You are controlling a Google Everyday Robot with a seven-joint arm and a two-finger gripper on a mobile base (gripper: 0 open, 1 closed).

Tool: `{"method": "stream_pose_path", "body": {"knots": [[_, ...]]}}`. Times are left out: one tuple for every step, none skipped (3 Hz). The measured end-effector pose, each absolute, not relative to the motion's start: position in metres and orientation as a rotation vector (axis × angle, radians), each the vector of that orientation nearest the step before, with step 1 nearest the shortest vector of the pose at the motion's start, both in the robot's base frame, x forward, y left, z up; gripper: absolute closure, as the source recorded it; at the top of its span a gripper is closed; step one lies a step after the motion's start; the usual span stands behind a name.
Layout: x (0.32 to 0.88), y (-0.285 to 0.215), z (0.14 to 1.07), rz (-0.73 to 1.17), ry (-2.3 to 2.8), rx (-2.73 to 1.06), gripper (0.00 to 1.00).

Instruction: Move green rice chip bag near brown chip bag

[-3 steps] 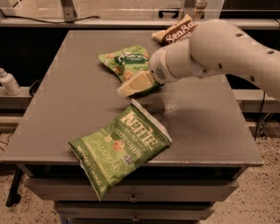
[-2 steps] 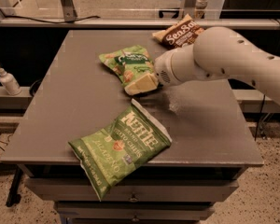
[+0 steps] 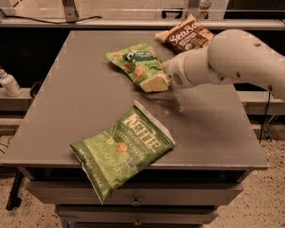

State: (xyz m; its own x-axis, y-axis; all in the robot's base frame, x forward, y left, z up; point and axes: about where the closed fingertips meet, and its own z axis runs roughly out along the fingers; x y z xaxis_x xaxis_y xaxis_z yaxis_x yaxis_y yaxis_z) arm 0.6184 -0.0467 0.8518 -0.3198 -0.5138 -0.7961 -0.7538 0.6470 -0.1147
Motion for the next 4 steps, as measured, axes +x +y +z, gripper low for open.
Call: {"method": "stream_pose_path", "body": {"knots": [[0.617, -0.053, 0.864, 0.324, 2.002, -1.007, 0.88], [0.615, -0.057, 0.876, 0.293, 2.002, -1.022, 1.00], [0.609, -0.065, 0.885, 0.262, 2.007, -1.019, 1.00], [0.600, -0.082, 0.889, 0.229, 2.017, -1.005, 1.00]]}}
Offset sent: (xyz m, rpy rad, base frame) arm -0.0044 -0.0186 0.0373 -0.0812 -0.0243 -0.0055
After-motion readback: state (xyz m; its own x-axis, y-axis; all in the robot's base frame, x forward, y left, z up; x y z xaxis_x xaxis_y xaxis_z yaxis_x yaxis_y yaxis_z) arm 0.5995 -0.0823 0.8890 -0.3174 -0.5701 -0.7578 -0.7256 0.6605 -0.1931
